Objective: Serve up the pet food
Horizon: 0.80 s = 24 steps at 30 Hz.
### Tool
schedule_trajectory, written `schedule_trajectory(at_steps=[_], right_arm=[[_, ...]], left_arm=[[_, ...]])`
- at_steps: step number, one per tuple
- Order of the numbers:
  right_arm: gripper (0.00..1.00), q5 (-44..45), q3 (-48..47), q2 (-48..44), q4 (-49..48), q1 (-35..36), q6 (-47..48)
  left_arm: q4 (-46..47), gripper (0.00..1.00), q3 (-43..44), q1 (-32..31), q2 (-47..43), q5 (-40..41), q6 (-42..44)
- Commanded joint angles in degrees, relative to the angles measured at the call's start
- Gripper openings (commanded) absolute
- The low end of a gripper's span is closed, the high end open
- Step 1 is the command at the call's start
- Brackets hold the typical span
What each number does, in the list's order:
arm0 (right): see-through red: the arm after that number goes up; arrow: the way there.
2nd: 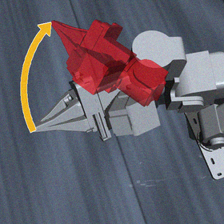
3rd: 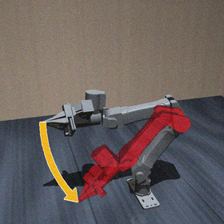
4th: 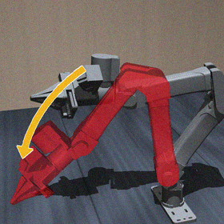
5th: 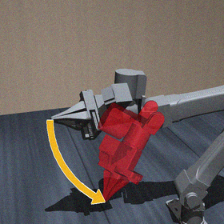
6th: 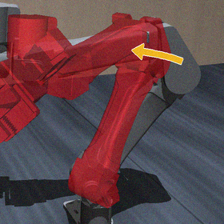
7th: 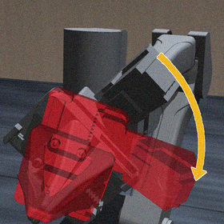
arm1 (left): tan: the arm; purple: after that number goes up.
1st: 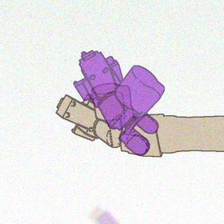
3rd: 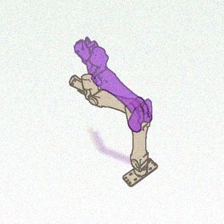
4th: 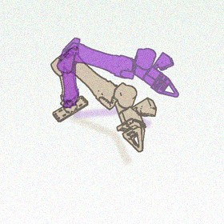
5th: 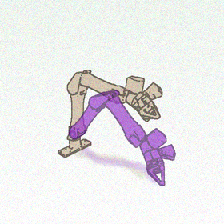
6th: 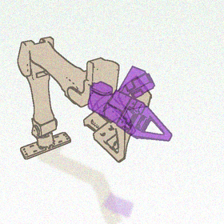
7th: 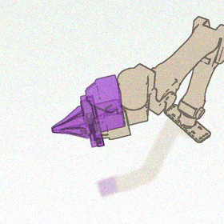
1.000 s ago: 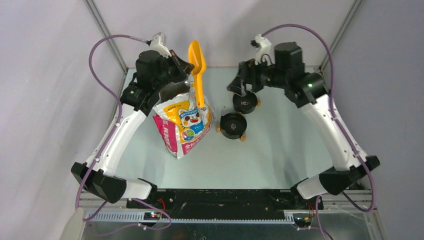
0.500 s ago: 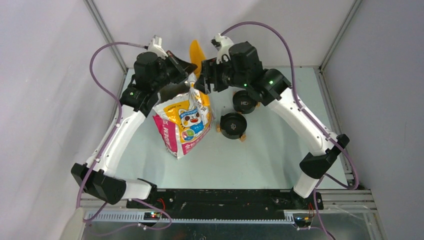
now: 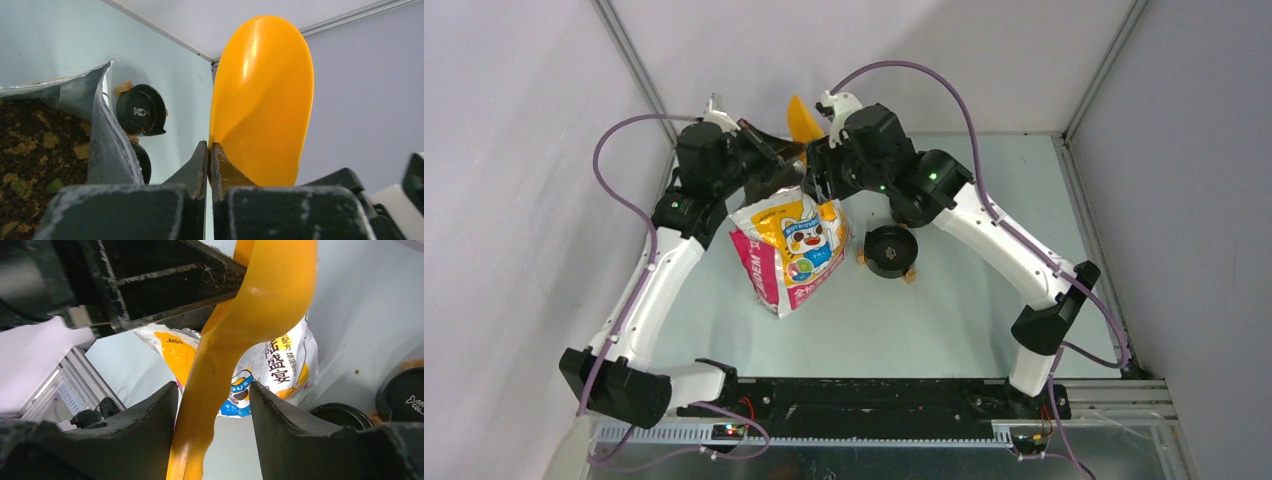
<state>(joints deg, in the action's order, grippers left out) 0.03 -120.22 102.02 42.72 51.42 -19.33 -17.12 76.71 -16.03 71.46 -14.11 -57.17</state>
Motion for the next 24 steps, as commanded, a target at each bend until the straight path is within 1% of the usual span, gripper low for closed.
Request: schedule_trajectory(at_steps=[1, 3, 4, 5, 6, 7, 8, 9, 10, 11, 12, 13, 14, 15, 16, 18, 19, 20, 21, 22, 23, 24], right_arm=[[0.56, 2.4, -1.7, 1.6, -0.7, 1.6, 2.0], [0.53, 2.2, -1.3, 1.6, -0.5, 1.9, 2.2], [0.45, 2.0, -0.9, 1.5, -0.5, 1.9, 2.3], [0.41, 1.9, -0.8, 1.4, -0.5, 2.0, 2.5], [0.27, 2.0, -0.6, 1.2, -0.5, 2.1, 2.9], [0.20, 2.1, -0.6, 1.0, -0.6, 2.1, 3.2], [0.07, 2.7, -0.4, 0.6, -0.6, 2.1, 4.0], [0.02, 3.0, -0.3, 0.2, -0.9, 2.0, 4.6], [0.00, 3.2, 0.1, -0.6, -1.1, 1.8, 6.1], [0.00, 2.7, 0.3, -1.6, -1.4, 1.7, 7.0], [0.00, 2.3, 1.0, -2.2, -1.4, 1.4, 9.0], [0.00, 1.1, 1.5, -3.9, -1.4, 1.3, 11.4], [0.00, -0.3, 2.9, -4.8, -1.2, 0.8, 12.7], [0.00, -2.6, 4.0, -7.0, -0.9, 0.5, 15.3], [0.00, -3.5, 6.3, -8.2, -0.6, 0.0, 16.6], [0.00, -9.5, 11.0, -13.8, 1.7, -1.2, 20.9], [0.00, -11.2, 14.5, -15.2, 2.5, -2.0, 24.2], [0.00, -14.7, 16.1, -18.0, 5.0, -2.2, 28.7], [0.00, -16.5, 19.2, -19.5, 6.7, -2.5, 31.2], [0.00, -18.6, 20.7, -21.9, 10.8, -2.6, 35.9], [0.00, -18.9, 23.3, -22.9, 12.6, -2.9, 37.8], [0.00, -19.9, 25.0, -24.2, 16.7, -3.2, 40.0]], left_arm=[[3.8, 0.00, -0.8, 0.9, -3.4, -1.9, -2.2], [4.3, 0.00, -1.6, 1.1, -4.0, -2.3, -2.6], [4.5, 0.00, -2.2, 1.2, -4.3, -2.6, -3.0], [5.4, 0.00, -2.6, 1.4, -4.4, -2.9, -3.2], [5.9, 0.00, -3.7, 1.4, -4.8, -3.6, -3.6], [7.7, 0.00, -4.3, 1.8, -5.0, -4.2, -3.7], [8.6, 0.00, -5.7, 2.0, -5.4, -5.7, -3.7], [10.4, 0.06, -6.4, 2.6, -5.8, -7.4, -3.5], [10.9, 0.23, -7.6, 3.1, -6.1, -8.1, -1.8], [10.5, 0.31, -7.9, 4.1, -7.0, -9.0, 2.4], [9.5, 0.43, -8.0, 5.2, -7.5, -9.2, 4.6], [6.7, 0.47, -7.8, 5.8, -8.8, -9.1, 11.2], [5.0, 0.53, -7.1, 6.4, -9.6, -8.8, 15.1], [1.5, 0.55, -6.7, 6.5, -11.8, -7.7, 24.9], [0.1, 0.57, -6.3, 6.5, -13.1, -7.3, 30.4], [-2.9, 0.59, -7.6, 6.3, -20.6, -6.4, 50.1], [-3.4, 0.61, -9.2, 6.1, -22.6, -6.1, 55.0], [-4.4, 0.61, -10.1, 6.1, -26.6, -5.6, 63.3], [-4.8, 0.62, -12.1, 6.0, -28.5, -5.8, 67.7], [-6.7, 0.62, -12.7, 5.9, -31.9, -7.6, 76.3], [-10.1, 0.63, -13.1, 5.4, -33.1, -9.2, 80.5], [-11.6, 0.63, -12.8, 5.1, -35.1, -11.9, 88.5]])
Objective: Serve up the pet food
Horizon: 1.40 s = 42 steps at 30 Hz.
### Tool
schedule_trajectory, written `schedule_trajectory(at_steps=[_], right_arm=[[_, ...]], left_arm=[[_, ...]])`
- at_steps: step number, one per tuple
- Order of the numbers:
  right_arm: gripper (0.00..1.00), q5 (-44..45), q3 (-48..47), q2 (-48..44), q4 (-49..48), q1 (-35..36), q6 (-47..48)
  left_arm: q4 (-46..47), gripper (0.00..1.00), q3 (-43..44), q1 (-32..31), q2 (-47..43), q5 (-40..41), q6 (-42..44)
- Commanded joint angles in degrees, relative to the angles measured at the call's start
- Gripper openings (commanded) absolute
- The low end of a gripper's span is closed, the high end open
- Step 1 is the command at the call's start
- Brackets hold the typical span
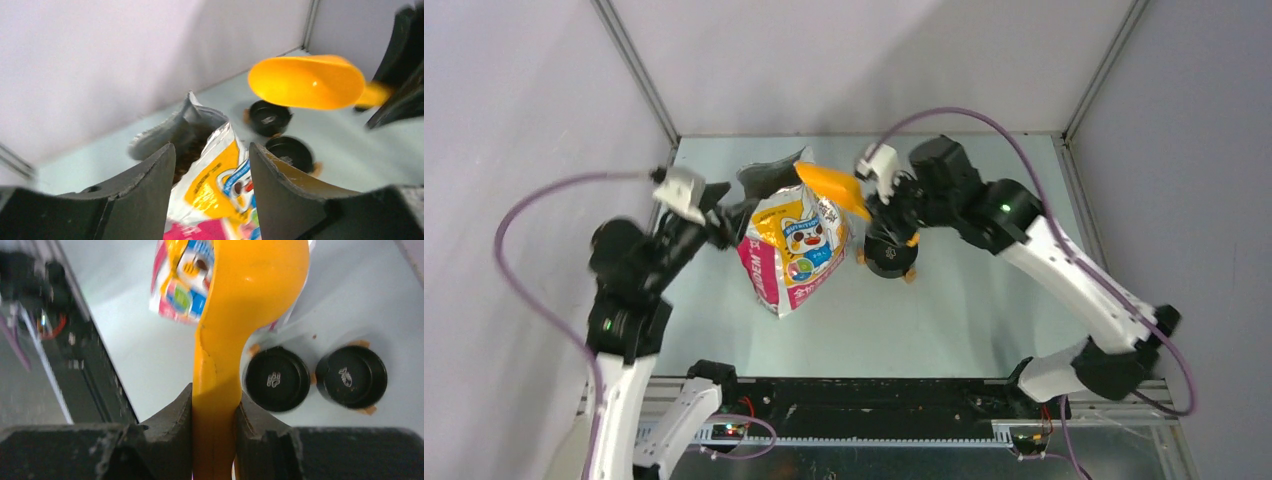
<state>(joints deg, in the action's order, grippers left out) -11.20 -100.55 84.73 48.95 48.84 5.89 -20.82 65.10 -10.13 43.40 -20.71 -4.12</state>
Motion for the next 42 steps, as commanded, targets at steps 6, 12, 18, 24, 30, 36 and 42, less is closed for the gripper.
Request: schedule_trajectory(at_steps=[6, 12, 18, 24, 30, 36, 42], right_arm=[[0.00, -19.5, 7.2, -7.7, 16.1, -8.5, 8.3], [0.00, -20.5, 7.0, -8.6, 15.1, -8.3, 6.0], [0.00, -21.5, 7.8, -8.7, 14.8, -7.8, 6.4], [0.00, -21.1, 9.7, -10.3, 14.1, -6.3, 6.7], [0.00, -20.5, 11.7, -12.8, 13.6, -5.9, 8.0], [0.00, -19.9, 12.9, -14.3, 13.3, -5.8, 8.7], [0.03, -18.0, 13.6, -15.9, 12.2, -7.8, 7.0]], left_arm=[[-8.4, 0.72, -3.9, -11.0, -12.8, -9.1, 62.5], [-2.9, 0.75, -3.4, -32.1, -6.2, 4.0, 70.7], [13.2, 0.73, -9.9, -47.9, 0.7, 16.2, 78.4], [20.3, 0.63, -12.2, -53.7, 5.8, 23.5, 83.3], [25.4, 0.55, -11.5, -54.1, 11.1, 26.6, 87.5], [17.6, 0.33, -8.9, -54.0, 12.6, 26.4, 89.1], [15.5, 0.01, -8.2, -54.0, 14.4, 25.0, 88.2]])
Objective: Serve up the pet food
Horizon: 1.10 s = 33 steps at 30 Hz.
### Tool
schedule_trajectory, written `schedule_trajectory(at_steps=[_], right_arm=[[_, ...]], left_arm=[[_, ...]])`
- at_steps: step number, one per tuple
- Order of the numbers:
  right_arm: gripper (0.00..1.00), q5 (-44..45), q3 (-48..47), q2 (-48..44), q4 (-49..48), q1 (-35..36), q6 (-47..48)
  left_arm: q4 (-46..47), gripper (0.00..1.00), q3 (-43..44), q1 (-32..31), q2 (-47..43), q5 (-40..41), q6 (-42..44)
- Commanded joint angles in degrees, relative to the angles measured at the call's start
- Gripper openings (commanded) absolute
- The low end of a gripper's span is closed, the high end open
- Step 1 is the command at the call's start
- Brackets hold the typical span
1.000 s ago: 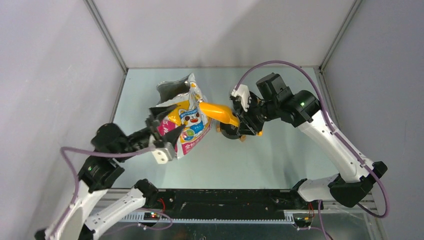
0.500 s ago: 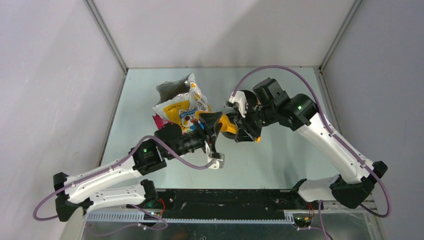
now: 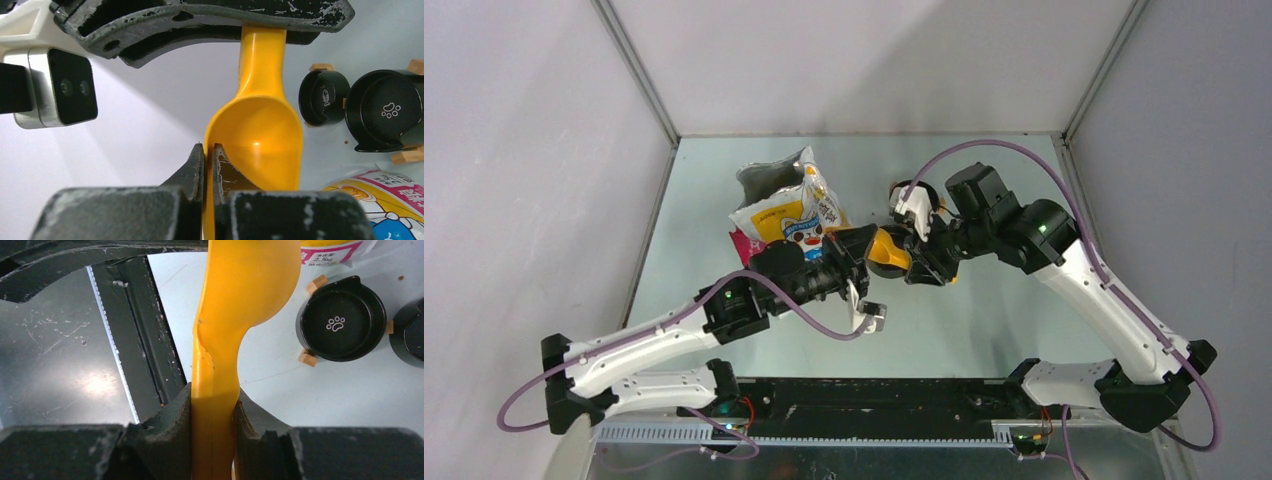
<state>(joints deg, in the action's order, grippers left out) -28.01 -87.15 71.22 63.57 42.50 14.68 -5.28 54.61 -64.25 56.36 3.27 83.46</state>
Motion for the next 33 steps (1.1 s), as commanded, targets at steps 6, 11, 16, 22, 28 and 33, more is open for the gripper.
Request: schedule_trajectory(at_steps=[6, 11, 16, 22, 28, 33], right_arm=[[0.56, -9.5, -2.6, -4.3, -2.6, -15.0, -6.4], [0.74, -24.1, -3.5, -5.9, -3.1, -32.0, -10.4], [0.76, -39.0, -0.9, -4.2, -10.3, -47.3, -25.7], [0.77, -37.4, -2.2, -1.8, -22.3, -49.4, -39.5], [0.77, -28.3, 5.0, -6.9, -34.5, -46.7, -47.7], [0.79, -21.4, 4.4, -6.2, -39.3, -38.6, -49.8]], left_arm=[[-8.3, 0.00, 9.7, 2.4, 3.9, 4.1, -17.2], [-17.1, 0.00, 15.5, 5.7, 6.3, 1.9, -35.8], [-22.3, 0.00, 22.7, 7.2, 10.1, -2.4, -49.8], [-26.8, 0.00, 34.5, 10.2, 16.2, -5.7, -61.0], [-14.1, 0.00, 30.2, 12.1, 16.6, -5.7, -69.8], [-15.0, 0.00, 36.4, 13.2, 21.5, -8.2, -74.7]])
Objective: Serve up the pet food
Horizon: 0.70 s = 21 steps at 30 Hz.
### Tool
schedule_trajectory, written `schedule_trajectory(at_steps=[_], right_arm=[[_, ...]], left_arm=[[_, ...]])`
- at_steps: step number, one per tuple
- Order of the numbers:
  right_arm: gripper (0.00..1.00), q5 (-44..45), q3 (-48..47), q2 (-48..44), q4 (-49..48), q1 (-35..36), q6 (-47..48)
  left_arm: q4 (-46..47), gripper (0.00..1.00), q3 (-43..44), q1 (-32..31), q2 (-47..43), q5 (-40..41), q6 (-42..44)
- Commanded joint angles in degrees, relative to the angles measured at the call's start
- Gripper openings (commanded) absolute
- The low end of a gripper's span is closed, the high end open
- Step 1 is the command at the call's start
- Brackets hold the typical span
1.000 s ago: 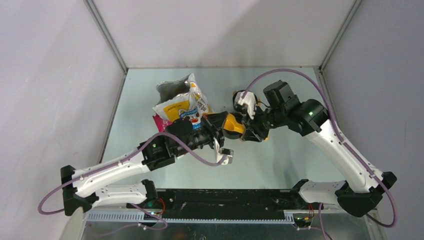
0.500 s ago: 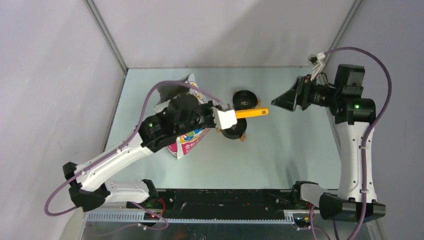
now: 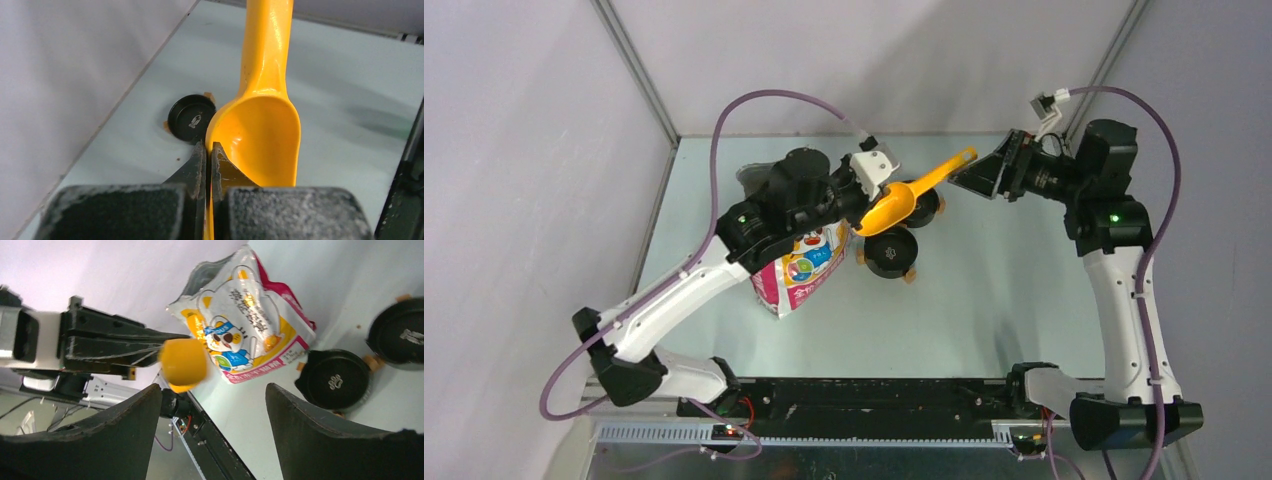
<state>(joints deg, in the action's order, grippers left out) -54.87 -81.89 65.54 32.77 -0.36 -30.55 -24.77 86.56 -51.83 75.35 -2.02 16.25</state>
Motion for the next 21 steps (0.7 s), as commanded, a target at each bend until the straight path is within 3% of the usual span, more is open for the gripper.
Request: schedule_trajectory(at_steps=[1, 9, 14, 21], right_arm=[[0.80, 5.6, -0.8, -0.3, -9.0, 4.6, -4.9], [0.83, 0.8, 0.5, 1.2, -11.4, 5.3, -8.1], [0.75, 0.1, 0.7, 1.8, -12.5, 5.3, -8.7], [0.72, -1.5, 0.8, 1.8, -14.3, 3.9, -12.3]], left_arm=[[5.0, 0.00, 4.8, 0.8, 2.8, -3.8, -7.8], [4.9, 0.00, 9.0, 1.0, 7.0, -6.4, -9.1], [3.8, 0.00, 12.3, 0.9, 9.9, -9.3, -9.9], [2.4, 0.00, 13.9, 0.0, 12.4, -9.3, -7.6]])
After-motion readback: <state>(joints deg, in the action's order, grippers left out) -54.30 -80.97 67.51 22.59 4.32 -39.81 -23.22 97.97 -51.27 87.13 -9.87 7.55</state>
